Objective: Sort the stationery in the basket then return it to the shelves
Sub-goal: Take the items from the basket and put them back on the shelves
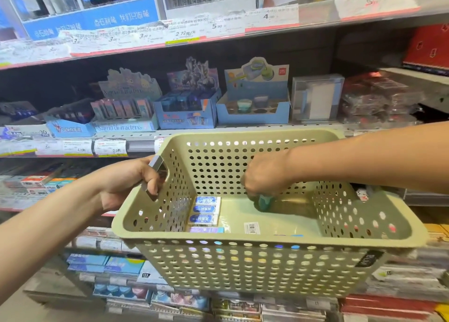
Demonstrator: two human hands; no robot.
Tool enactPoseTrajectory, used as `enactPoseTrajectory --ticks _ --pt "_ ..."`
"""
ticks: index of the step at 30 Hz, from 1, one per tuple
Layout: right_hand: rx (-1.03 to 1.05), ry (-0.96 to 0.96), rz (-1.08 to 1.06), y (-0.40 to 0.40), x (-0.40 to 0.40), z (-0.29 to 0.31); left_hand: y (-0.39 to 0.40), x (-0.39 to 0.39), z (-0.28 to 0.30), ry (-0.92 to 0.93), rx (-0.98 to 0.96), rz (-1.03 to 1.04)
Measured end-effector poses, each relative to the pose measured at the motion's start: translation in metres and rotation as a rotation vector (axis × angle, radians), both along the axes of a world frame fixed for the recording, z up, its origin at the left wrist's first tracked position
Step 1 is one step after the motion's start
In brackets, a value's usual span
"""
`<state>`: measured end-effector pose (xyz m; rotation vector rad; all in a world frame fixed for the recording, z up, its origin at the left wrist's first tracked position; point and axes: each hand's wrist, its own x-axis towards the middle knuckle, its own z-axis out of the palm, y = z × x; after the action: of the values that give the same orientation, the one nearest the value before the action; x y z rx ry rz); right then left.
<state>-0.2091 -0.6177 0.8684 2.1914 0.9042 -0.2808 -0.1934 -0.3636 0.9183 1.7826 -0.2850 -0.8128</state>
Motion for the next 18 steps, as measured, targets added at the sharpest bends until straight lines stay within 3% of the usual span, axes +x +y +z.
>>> enactPoseTrajectory --ticks 18 --pt "-0.041 0.000 -0.015 0.001 0.002 -0.005 -0.001 0.009 -0.004 0.025 -0.002 -0.003"
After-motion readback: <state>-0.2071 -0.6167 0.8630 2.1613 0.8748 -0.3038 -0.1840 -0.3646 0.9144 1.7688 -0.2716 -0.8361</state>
